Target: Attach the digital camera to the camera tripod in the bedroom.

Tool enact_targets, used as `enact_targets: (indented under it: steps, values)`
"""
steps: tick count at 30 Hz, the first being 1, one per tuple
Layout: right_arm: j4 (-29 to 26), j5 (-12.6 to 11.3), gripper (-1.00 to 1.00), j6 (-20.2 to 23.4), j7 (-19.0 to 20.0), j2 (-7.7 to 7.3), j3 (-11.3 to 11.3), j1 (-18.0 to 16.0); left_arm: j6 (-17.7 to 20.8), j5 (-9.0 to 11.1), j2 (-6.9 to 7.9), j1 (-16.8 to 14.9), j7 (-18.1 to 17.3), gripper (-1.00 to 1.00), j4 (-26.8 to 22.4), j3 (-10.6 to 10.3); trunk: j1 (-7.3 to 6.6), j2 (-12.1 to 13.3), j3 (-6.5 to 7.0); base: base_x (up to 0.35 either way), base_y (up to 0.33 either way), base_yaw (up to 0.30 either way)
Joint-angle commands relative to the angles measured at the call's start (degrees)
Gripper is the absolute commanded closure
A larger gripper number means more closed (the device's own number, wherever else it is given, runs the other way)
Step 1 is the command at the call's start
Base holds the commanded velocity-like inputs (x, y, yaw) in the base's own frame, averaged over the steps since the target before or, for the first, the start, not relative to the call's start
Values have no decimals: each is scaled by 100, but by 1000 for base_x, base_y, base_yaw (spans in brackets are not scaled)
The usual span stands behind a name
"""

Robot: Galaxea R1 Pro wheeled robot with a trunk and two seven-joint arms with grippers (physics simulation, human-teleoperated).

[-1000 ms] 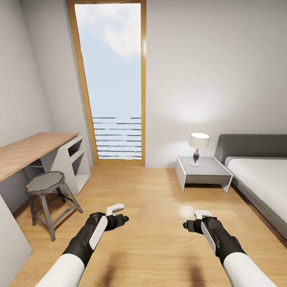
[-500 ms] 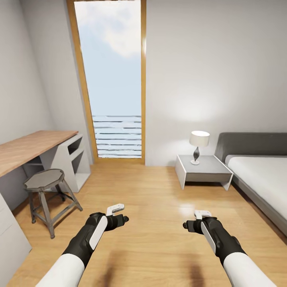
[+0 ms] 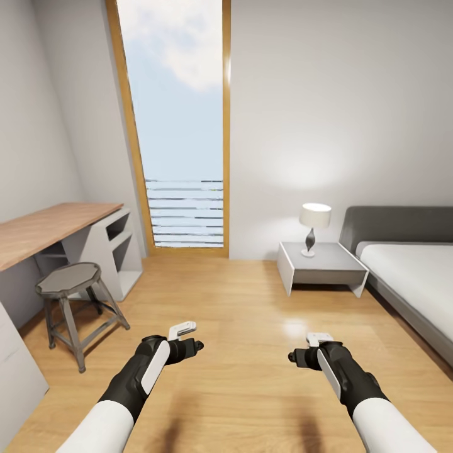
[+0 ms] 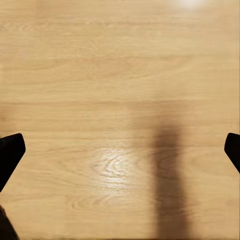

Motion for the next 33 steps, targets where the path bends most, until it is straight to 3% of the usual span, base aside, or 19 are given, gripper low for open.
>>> enact_targets:
  steps: [1, 3, 4, 7, 8, 14, 21, 33]
  values:
    - [-48, -13, -100, 83, 82, 1, -21, -4, 20, 61, 2, -3, 58, -100, -10, -13, 22, -44, -25, 0, 0, 0]
    - [-259, -57, -100, 302, 415, -10, -68, -6, 19, 60, 2, -3, 60, -100, -16, -13, 66, -125, -61, 0, 0, 0]
    - [-723, -192, -100, 985, 1775, -387, -288, -8, 19, 61, 7, -3, 56, -100, -36, -8, 88, -165, -78, 0, 0, 0]
    - [-822, -187, -100, 1123, 2278, -588, -334, -6, 19, 64, 8, -3, 52, -100, -43, -3, 154, -285, -132, 0, 0, 0]
    - [-924, -186, -100, 1275, 2834, -828, -395, -7, 32, 78, 27, -3, 22, -100, -87, 3, 176, -325, -150, 0, 0, 0]
    - [-925, -221, -100, 1282, 2897, -896, -411, -8, 48, 200, 50, -6, -6, -100, -166, 0, 307, -566, -258, 0, 0, 0]
    - [-927, -234, -100, 1268, 2909, -977, -413, -8, 58, 641, 54, -4, -6, -100, -197, -9, 461, -847, -384, 0, 0, 0]
    - [-928, -185, -100, 1266, 2910, -991, -401, -4, 52, 691, 51, -5, 38, -100, -192, -22, 725, -1328, -599, 0, 0, 0]
